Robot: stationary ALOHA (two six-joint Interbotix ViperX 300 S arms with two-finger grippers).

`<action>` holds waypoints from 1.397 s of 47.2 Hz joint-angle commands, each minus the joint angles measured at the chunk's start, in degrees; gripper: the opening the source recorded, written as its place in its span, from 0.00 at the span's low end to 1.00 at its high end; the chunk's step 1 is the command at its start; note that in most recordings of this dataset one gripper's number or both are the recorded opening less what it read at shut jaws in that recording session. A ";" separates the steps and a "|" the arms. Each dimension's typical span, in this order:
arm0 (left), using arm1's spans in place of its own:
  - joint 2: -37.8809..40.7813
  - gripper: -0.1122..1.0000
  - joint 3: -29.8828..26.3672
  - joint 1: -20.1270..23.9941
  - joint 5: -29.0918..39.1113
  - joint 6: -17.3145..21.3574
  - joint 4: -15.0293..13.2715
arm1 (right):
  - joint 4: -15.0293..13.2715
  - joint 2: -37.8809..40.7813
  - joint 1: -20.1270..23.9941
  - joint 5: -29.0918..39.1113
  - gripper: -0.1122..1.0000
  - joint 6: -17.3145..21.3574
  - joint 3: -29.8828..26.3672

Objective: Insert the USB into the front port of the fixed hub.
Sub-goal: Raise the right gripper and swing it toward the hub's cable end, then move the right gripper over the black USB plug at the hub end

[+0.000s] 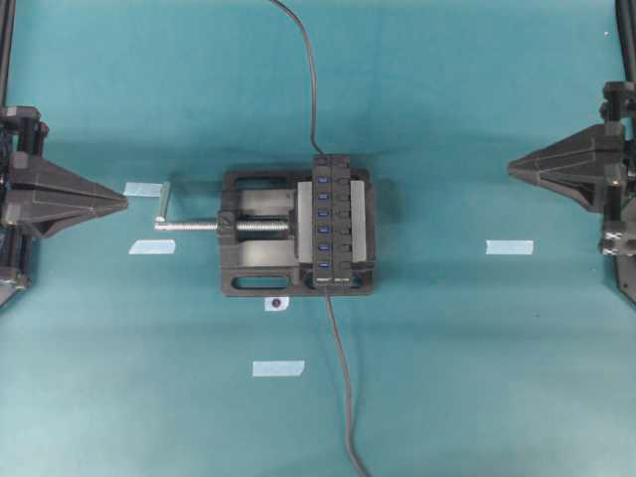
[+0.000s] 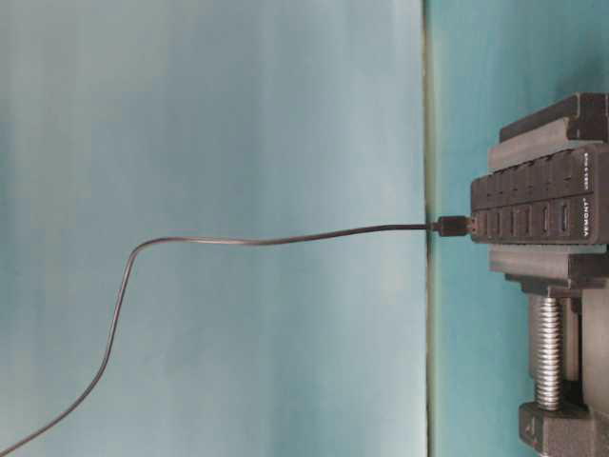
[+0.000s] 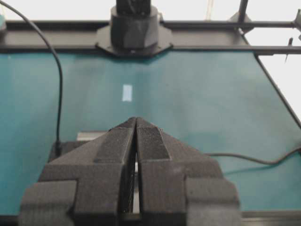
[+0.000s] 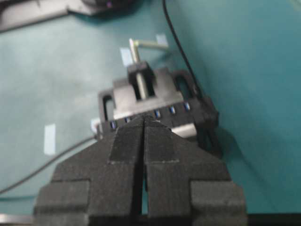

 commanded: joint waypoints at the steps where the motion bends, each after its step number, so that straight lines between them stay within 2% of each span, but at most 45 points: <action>1: 0.35 0.10 -1.85 -0.09 0.53 -0.09 0.09 | 0.00 1.41 -0.53 0.79 0.06 0.70 -2.11; 20: 0.18 0.10 -2.11 -0.09 3.34 -0.09 0.09 | -2.11 10.46 -1.23 3.25 0.06 0.53 -6.15; 51: 0.44 0.10 -2.20 0.00 5.71 -0.18 0.09 | -2.11 21.88 -3.78 3.16 0.06 0.00 -11.43; 66: 0.09 0.10 -2.37 -0.09 6.06 -0.09 0.09 | -2.55 29.62 -3.87 3.16 0.06 -3.34 -15.73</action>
